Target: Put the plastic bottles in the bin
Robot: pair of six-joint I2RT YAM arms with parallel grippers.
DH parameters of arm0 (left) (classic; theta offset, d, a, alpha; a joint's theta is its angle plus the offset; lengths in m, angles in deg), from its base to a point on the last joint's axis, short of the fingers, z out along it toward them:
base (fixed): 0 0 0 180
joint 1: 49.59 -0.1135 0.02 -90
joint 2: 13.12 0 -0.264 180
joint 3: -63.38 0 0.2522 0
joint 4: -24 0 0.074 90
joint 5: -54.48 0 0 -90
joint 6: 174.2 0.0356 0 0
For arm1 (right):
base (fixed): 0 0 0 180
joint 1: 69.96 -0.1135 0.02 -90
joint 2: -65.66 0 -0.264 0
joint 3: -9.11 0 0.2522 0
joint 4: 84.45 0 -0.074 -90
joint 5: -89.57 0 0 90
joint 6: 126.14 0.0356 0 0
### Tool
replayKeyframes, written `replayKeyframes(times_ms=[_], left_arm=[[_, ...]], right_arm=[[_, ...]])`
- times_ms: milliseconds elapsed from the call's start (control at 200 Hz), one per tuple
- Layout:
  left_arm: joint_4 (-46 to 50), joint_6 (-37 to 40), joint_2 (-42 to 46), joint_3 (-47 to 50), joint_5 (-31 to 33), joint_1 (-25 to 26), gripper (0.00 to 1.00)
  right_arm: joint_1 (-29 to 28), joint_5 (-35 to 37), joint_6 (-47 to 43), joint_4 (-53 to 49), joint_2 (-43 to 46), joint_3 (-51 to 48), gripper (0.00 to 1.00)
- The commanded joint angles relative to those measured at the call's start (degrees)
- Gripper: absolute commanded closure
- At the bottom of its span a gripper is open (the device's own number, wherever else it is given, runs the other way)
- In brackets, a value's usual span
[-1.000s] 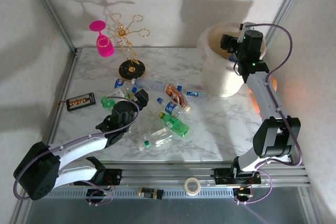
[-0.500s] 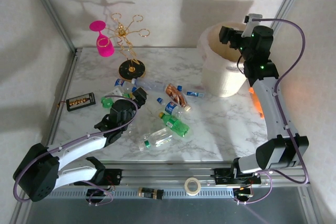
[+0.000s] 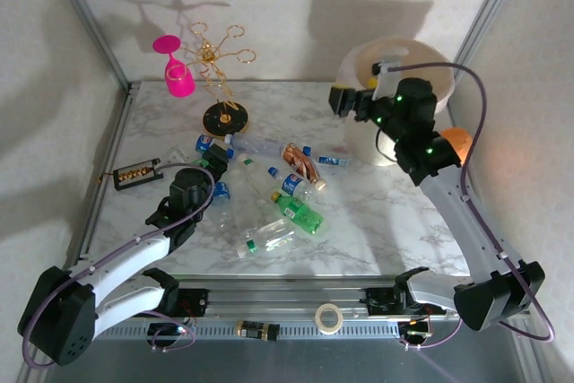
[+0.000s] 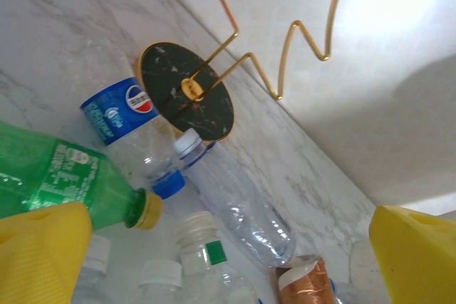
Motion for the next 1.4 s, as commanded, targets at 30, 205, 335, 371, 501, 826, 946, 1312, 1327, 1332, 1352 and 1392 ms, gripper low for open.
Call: replayKeyframes(times_ms=[30,205,335,371,501,826,946,1312,1327,1332,1352,1392], left_arm=[[0.59,-2.93,0.38,0.91,-3.01,-1.79,0.00],[-0.77,-3.73,-1.41,0.84,-4.34,-2.36,0.00],[-0.74,-3.85,-2.44,0.43,-5.14,-2.52,0.01],[-0.75,-3.83,-2.62,0.38,-5.33,-2.55,0.00],[-0.43,-3.74,-2.71,0.15,-5.53,-2.64,0.00],[2.77,-2.98,0.26,0.55,-4.34,-4.18,0.00],[6.73,-2.69,3.12,1.21,-2.91,-5.57,0.00],[8.76,-3.92,9.24,5.12,-6.77,-12.63,0.00],[8.67,-4.06,9.24,5.25,-7.07,-12.81,0.00],[8.62,-4.07,9.28,5.28,-7.13,-12.87,0.00],[8.54,-4.15,9.26,5.39,-7.38,-13.03,0.00],[8.28,-4.32,9.16,5.50,-7.82,-13.23,0.00]], right_arm=[[-4.28,-2.39,-0.38,-3.66,-0.68,-3.52,0.01],[-7.56,-3.59,-2.94,-7.70,-5.38,-6.37,0.01],[-8.99,-2.85,-3.42,-9.90,-9.81,-6.72,0.01],[-9.25,-2.39,-3.49,-10.02,-11.04,-6.76,0.01],[-9.96,-2.18,-4.07,-10.21,-15.34,-5.90,0.01],[-10.55,-1.29,-4.57,-10.88,-27.98,0.45,0.07],[-10.90,0.13,-4.65,-12.72,-32.55,3.46,0.14],[-13.64,7.59,-5.25,-16.89,-43.07,10.77,0.24],[-13.72,7.90,-5.25,-17.14,-43.37,11.10,0.25],[-13.73,8.00,-5.25,-17.14,-43.47,11.20,0.25],[-13.80,8.31,-5.25,-17.44,-43.89,11.56,0.25],[-13.91,9.24,-5.34,-17.82,-44.57,12.16,0.26]])
